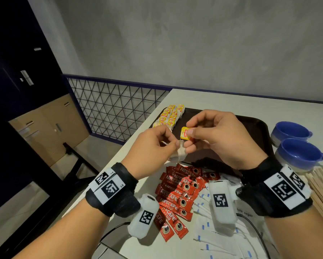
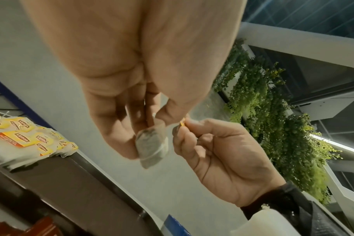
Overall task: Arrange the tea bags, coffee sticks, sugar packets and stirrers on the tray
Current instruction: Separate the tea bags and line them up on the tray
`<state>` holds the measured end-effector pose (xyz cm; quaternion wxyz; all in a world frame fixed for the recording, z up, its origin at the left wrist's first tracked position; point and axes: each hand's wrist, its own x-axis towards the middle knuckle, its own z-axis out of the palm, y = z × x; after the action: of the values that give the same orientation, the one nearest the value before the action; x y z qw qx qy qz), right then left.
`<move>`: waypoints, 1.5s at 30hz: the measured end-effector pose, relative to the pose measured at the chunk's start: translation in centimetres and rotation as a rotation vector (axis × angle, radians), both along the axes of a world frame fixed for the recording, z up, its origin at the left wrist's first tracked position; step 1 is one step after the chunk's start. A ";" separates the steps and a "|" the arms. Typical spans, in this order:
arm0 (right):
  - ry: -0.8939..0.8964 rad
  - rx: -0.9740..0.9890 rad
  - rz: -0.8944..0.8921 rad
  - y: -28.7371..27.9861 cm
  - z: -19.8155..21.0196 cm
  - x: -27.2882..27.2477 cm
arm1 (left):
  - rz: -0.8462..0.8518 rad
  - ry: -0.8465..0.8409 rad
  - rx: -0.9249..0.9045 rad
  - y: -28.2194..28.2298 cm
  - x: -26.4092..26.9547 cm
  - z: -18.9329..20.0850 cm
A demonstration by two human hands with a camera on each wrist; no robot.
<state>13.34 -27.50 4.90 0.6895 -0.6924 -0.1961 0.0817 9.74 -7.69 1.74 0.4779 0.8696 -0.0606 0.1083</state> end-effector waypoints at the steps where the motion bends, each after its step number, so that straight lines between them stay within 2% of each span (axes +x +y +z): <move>1: 0.014 0.001 0.001 0.0 0.1 -0.1 | 0.023 -0.017 0.005 -0.1 -0.1 0.1; 5: 0.002 -0.033 -0.027 0.3 0.1 -0.2 | 0.059 -0.054 -0.145 -0.3 -0.1 0.5; 9: 0.035 0.028 -0.004 1.0 -0.4 -0.4 | 0.024 -0.077 -0.324 0.0 0.0 0.7; 12: 0.049 0.050 -0.014 1.3 -0.5 -0.6 | 0.027 -0.076 -0.364 0.1 0.0 0.9; 23: 0.004 -0.124 -0.092 1.1 -0.4 -0.4 | -0.023 -0.033 -0.506 0.1 -0.4 1.2; 27: -0.004 -0.169 -0.084 1.1 -0.3 -0.5 | -0.035 -0.045 -0.404 0.8 -0.2 1.1; 31: 0.001 -0.203 -0.080 0.8 -0.2 -0.4 | 0.032 -0.040 -0.376 3.9 0.3 2.5; 34: -0.015 -0.251 -0.078 0.5 -0.1 -0.2 | 0.110 0.031 -0.192 7.6 1.1 3.2; 37: -0.011 -0.298 -0.071 0.6 -0.5 0.1 | 0.100 0.135 0.025 10.0 2.9 2.4; 45: -0.021 -0.417 -0.048 0.5 -1.1 0.5 | 0.008 0.296 0.173 9.5 8.2 -1.0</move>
<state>13.82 -26.97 3.80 0.5308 -0.8255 -0.1654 0.0971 17.95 1.78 0.71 0.4046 0.9141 0.0048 -0.0248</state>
